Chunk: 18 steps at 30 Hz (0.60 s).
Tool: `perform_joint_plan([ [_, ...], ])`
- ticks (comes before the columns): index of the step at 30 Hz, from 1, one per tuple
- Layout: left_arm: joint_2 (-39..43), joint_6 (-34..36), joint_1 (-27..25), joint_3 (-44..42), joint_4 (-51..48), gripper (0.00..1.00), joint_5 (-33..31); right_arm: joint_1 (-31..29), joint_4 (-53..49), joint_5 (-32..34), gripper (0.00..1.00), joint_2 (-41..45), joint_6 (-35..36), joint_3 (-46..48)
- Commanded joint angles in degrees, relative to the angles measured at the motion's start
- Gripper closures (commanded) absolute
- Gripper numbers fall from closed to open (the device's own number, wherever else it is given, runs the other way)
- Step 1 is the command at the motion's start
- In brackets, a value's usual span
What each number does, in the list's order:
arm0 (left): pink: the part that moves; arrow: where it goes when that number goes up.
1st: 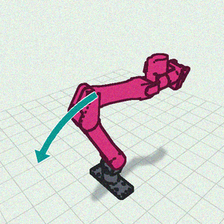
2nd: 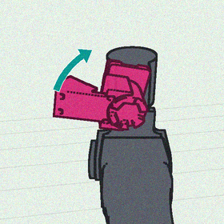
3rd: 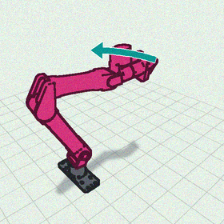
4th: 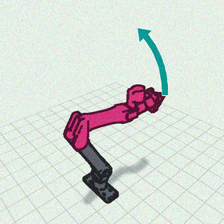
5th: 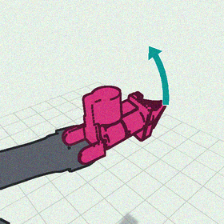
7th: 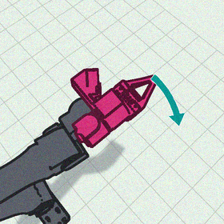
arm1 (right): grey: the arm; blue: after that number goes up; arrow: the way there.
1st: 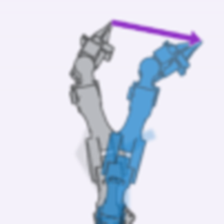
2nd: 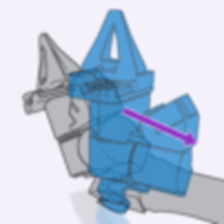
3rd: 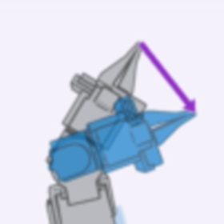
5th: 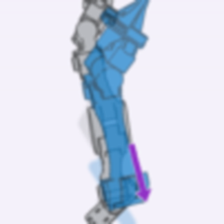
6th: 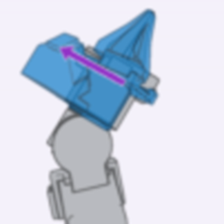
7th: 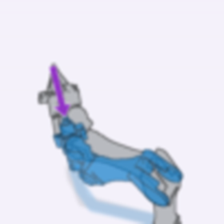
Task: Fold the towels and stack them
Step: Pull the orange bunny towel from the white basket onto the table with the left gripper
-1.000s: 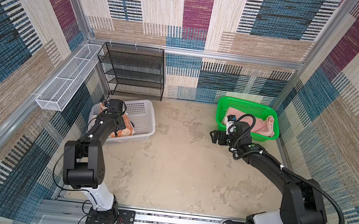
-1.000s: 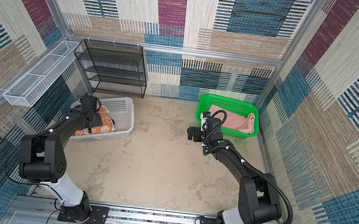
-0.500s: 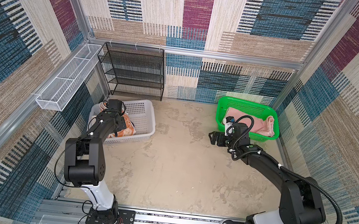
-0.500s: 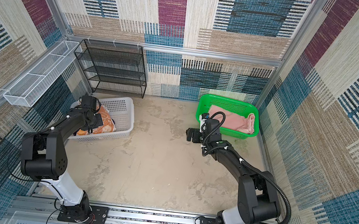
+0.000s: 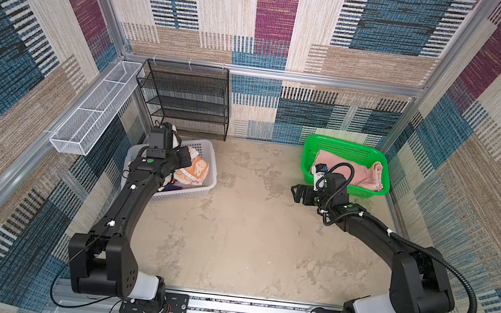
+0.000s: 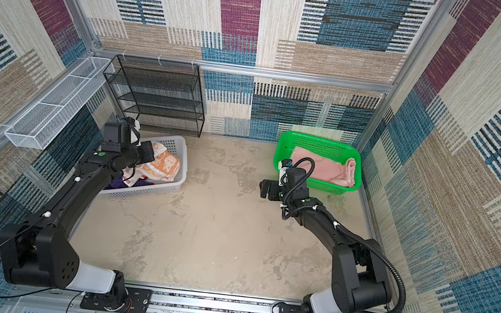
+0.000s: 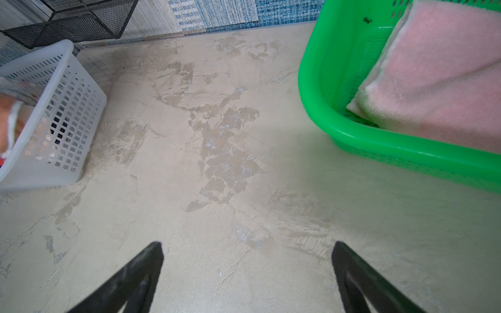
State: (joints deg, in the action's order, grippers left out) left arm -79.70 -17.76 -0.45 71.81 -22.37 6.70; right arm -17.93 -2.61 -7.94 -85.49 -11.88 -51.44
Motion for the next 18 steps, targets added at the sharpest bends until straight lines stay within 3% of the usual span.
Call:
perform_joint_plan([
  [1, 2.87, 1.15, -2.33, 0.79, 4.26, 1.0, 6.31, -0.06, 2.61, -0.06, 0.01, 0.5, -0.41, 0.48],
  [9, 4.21, -0.26, -13.02, 0.79, 6.67, 1.0, 13.37, -0.01, 1.23, 2.93, 0.01, 1.89, -0.52, 0.21],
  [18, -8.25, -1.71, -28.2, 0.39, 8.27, 1.0, 16.61, -0.08, -1.56, 5.17, 0.01, 5.94, 1.08, 1.08],
])
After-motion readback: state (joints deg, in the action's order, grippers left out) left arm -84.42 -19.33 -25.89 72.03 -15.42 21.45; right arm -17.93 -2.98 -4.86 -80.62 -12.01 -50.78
